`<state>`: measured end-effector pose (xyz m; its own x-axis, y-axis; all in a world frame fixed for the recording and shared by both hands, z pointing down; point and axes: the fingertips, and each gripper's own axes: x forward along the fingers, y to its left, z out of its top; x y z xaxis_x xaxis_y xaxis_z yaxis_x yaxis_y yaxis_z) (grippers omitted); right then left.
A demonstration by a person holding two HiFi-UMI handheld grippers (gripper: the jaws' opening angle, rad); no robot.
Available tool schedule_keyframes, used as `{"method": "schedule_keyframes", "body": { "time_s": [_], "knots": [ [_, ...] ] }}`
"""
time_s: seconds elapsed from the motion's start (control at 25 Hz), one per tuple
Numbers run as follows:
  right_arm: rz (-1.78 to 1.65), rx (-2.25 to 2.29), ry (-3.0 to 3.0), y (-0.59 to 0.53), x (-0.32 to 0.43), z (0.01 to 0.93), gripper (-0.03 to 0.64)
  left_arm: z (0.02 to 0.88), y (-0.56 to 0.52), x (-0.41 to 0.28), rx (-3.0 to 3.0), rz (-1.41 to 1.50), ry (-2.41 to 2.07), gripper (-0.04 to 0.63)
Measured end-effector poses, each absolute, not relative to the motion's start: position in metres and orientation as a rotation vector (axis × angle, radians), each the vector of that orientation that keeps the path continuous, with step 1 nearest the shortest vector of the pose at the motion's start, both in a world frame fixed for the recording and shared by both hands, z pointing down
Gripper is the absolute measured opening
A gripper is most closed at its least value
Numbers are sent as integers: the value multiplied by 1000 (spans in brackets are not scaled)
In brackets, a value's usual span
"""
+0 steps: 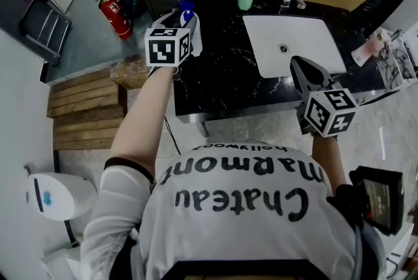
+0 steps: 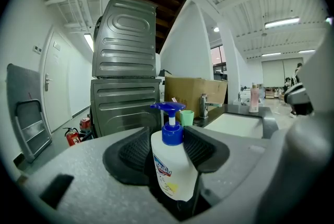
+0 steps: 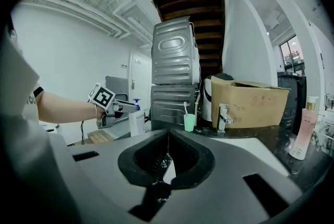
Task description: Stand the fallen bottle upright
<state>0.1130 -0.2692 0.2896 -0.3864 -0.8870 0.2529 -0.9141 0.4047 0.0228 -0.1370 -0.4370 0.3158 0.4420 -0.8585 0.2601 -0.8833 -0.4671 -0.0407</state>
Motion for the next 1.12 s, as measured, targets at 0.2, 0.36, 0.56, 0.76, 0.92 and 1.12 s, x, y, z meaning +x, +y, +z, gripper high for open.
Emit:
{"method": "schedule_keyframes", "body": {
  "time_s": [0.2,0.36,0.56,0.76,0.92,1.12],
  "knots": [
    [176,1567,-2453,-265,112,284,14,310,-429,-140,2555,394,-1578,207],
    [201,1560,-2463,-264,124,286,14,312,-424,-136,2522,425,-1596,207],
    [230,1542,-2464,-260,143,288,14,311,-418,-139,2453,387,-1648,207],
    [245,1543,-2451,-250,168,290,14,305,-398,-144,2378,264,-1734,207],
    [269,1541,-2447,-243,184,294,14,298,-372,-144,2337,185,-1791,207],
    [278,1515,-2461,-231,194,299,14,301,-334,-129,2333,126,-1791,207]
  ]
}}
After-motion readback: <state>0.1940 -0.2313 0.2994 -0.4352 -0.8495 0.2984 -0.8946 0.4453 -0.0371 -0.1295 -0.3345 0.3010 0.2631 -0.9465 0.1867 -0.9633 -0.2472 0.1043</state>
